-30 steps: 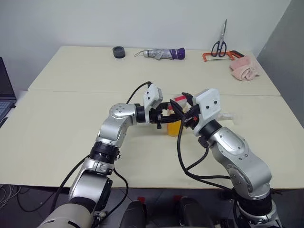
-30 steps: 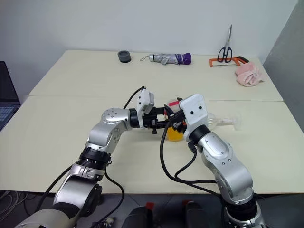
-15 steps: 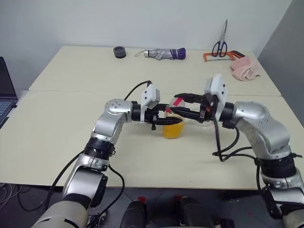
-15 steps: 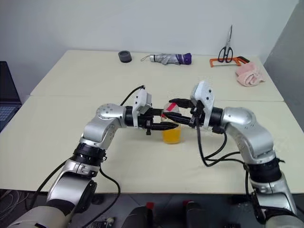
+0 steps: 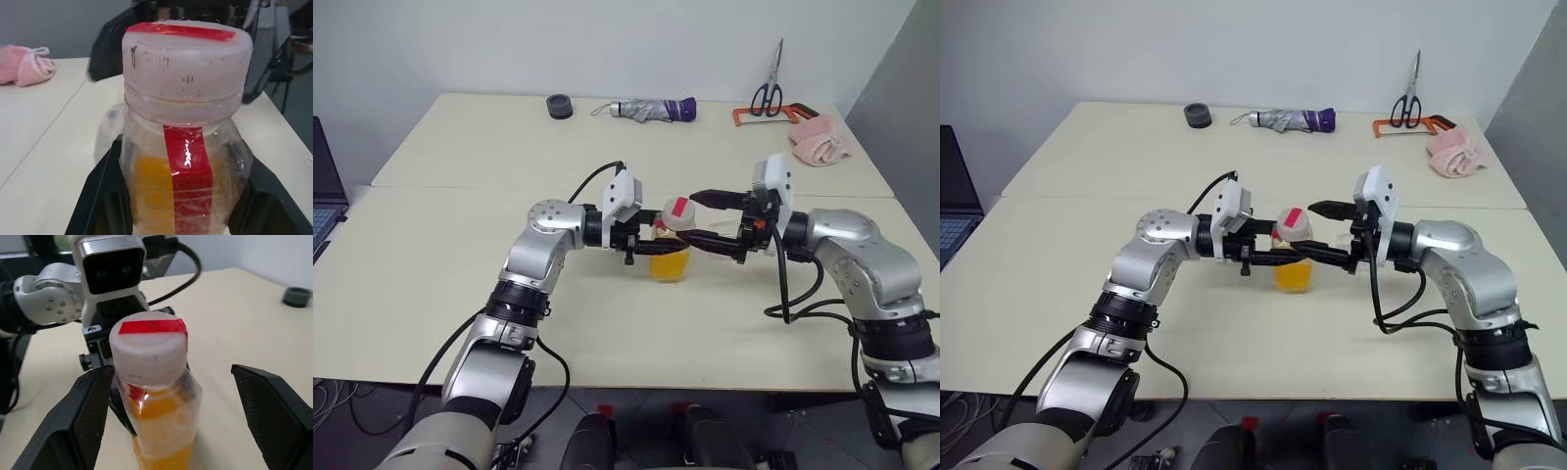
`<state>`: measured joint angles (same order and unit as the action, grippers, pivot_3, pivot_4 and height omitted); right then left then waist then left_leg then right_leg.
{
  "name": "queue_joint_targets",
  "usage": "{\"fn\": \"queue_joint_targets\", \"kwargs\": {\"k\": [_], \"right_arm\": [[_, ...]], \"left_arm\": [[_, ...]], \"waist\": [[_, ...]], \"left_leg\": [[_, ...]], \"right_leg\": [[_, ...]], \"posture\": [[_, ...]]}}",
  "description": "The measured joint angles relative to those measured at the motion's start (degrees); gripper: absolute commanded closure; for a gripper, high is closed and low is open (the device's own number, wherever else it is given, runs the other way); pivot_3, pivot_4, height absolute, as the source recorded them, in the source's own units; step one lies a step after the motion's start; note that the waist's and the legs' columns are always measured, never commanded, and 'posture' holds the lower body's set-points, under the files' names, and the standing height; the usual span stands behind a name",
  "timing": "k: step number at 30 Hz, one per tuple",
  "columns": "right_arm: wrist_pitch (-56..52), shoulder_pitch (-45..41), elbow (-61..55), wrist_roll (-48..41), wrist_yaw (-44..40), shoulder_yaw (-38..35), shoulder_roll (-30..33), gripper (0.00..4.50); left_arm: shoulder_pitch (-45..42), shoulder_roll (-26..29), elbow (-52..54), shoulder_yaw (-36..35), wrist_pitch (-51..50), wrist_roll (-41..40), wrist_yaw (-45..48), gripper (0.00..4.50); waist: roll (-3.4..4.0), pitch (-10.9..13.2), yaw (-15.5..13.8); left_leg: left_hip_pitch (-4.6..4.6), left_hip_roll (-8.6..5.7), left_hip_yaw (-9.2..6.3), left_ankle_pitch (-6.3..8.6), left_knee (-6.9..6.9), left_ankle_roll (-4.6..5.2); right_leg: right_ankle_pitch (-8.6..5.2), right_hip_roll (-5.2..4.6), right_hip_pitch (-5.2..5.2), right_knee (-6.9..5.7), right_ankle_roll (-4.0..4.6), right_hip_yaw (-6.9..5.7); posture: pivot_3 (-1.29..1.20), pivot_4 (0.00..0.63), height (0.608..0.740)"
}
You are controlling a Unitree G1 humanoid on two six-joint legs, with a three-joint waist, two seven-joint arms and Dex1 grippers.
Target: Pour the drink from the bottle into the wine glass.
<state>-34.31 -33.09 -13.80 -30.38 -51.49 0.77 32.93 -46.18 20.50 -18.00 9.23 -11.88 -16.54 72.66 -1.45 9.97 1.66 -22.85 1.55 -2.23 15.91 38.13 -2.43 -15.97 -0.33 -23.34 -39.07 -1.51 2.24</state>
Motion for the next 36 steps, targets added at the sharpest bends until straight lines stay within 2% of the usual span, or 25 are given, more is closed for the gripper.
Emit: {"fn": "queue_joint_targets", "kwargs": {"k": [6, 10, 13, 21, 36], "right_arm": [[-3.26, 8.59, -16.00, 0.02, 12.51, -3.06, -2.87, 0.55], [-3.22, 9.84, -22.66, 4.92, 21.27, 1.67, -7.13, 0.55], [-1.50, 9.28, -22.88, 10.57, 25.56, 5.31, -8.40, 0.55], [1.50, 6.69, -19.44, 17.85, 28.15, 8.48, -9.41, 0.55], [1.98, 7.72, -19.27, 17.89, 27.87, 7.99, -9.30, 0.55]], "left_arm": [[0.05, -0.15, -0.04, -0.49, -0.20, -0.15, -1.68, 2.64], [0.48, -0.61, -0.04, -0.53, -0.41, -0.27, -2.08, 2.65], [0.70, -0.72, -0.04, -0.49, -0.47, -0.28, -2.03, 2.65], [0.68, -0.90, -0.40, -0.47, -0.50, -0.27, -1.77, 2.65], [0.68, -0.92, -0.44, -0.46, -1.25, -0.23, -2.01, 2.65]], "waist": [[0.00, 0.00, 0.12], [0.01, -0.01, 0.20], [0.01, -0.01, 0.10], [0.01, -0.01, 0.06], [0.01, -0.01, 0.06]], "left_leg": [[0.01, 0.00, -0.07, 0.00, 0.00, 0.00], [0.06, 0.02, -0.09, -0.01, 0.01, -0.01], [0.03, 0.00, -0.05, -0.02, 0.04, -0.03], [0.02, 0.00, 0.00, -0.02, 0.02, -0.03], [0.02, 0.01, 0.00, -0.01, 0.02, -0.02]], "right_leg": [[0.00, 0.01, 0.00, -0.04, 0.00, 0.03], [0.00, 0.07, 0.00, -0.08, -0.01, 0.03], [-0.01, 0.08, 0.00, -0.08, -0.01, 0.01], [0.00, 0.07, 0.00, -0.03, 0.00, 0.01], [0.00, 0.07, 0.00, -0.04, 0.00, 0.00]], "posture": [[0.00, 0.150, 0.740], [0.00, 0.150, 0.740], [0.00, 0.150, 0.740], [0.00, 0.150, 0.740], [0.00, 0.150, 0.740]]}}
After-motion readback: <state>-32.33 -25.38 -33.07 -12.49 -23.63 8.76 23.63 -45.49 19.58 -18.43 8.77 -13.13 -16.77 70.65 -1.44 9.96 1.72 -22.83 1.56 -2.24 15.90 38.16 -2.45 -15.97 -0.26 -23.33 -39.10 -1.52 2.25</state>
